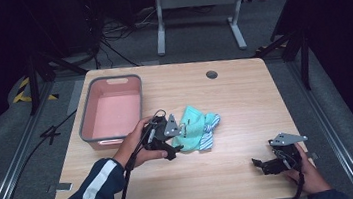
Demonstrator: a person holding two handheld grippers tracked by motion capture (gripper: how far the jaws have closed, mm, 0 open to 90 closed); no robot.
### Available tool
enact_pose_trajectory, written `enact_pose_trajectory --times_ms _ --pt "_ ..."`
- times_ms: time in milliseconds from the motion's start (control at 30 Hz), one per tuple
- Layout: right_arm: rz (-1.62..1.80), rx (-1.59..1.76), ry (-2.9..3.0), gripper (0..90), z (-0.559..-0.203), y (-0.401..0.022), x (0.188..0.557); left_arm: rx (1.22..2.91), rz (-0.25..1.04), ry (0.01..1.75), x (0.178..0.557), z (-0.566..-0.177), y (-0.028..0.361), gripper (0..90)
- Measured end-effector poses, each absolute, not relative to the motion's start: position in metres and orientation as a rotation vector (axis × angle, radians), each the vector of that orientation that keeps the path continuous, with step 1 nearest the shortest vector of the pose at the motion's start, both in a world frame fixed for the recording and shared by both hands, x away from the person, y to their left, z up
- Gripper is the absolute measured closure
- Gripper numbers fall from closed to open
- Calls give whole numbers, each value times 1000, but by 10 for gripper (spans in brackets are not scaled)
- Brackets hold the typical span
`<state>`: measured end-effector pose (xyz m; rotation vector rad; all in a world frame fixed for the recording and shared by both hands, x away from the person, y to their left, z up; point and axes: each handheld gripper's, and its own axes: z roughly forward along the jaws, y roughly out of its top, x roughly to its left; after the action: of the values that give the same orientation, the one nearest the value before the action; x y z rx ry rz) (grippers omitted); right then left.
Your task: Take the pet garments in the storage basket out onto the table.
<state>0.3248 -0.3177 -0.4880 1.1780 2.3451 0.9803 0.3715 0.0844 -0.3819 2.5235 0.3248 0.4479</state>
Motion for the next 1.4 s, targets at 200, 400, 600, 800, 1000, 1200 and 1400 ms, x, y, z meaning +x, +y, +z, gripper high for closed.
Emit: enact_pose_trajectory --times_ms 200,400,600,800,1000,1200,1400 --pt "980 1178 2345 5 -488 -318 325 2552 454 314 360 -388 97 223" --pt "981 1178 2345 5 -488 -318 325 2574 468 327 350 -396 110 220" --pt "981 1179 2345 4 -488 -318 325 2579 458 366 341 -413 126 205" --pt "981 1178 2345 5 -488 -318 325 2615 471 370 335 -425 139 204" --pt "980 1179 2345 5 -488 -318 325 2636 486 395 330 -436 160 198" --pt "981 1178 2345 5 -488 -318 325 2620 481 452 329 -445 181 174" --pt "980 1179 2345 5 -488 -318 325 2587 470 514 329 -450 202 173"
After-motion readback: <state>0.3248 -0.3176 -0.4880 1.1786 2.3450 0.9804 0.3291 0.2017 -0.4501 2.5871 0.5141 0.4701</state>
